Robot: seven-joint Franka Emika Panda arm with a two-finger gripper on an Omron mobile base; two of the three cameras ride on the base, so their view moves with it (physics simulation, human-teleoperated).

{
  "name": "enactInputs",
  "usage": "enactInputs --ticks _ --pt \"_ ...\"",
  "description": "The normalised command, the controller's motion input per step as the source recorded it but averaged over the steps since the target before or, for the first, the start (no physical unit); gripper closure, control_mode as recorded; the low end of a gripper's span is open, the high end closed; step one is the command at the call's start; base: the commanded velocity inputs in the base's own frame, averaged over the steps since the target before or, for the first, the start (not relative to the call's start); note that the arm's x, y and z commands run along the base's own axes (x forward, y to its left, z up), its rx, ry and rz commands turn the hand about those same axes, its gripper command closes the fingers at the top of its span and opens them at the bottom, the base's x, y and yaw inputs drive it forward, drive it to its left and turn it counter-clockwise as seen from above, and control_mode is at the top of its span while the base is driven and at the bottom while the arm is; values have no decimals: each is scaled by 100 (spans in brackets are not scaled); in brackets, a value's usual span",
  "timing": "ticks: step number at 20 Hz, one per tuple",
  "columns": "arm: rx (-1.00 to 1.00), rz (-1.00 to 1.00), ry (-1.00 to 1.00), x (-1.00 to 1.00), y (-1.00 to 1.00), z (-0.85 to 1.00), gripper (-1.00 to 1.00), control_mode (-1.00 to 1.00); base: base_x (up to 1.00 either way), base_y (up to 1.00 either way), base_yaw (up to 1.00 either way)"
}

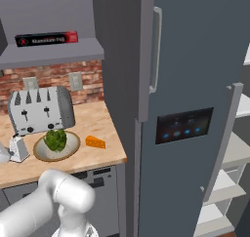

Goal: Pick the cheese from the fridge and the cheese grater from the cabinet and place them next to the salad bowl.

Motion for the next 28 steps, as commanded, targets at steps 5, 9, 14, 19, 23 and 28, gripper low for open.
enactInputs --ticks 5,9,14,19,23,28 --pt "0 0 0 0 0 0 -100 -100 0 0 0" --pt "0 0 0 0 0 0 -100 -100 0 0 0" --pt "0 0 0 0 0 0 -100 -100 0 0 0" --pt "0 0 0 -5 0 0 -100 -100 0 0 0" --pt "0 0 0 -42 0 13 -100 -100 0 0 0" --pt "0 3 1 -58 0 32 -100 -100 0 0 0"
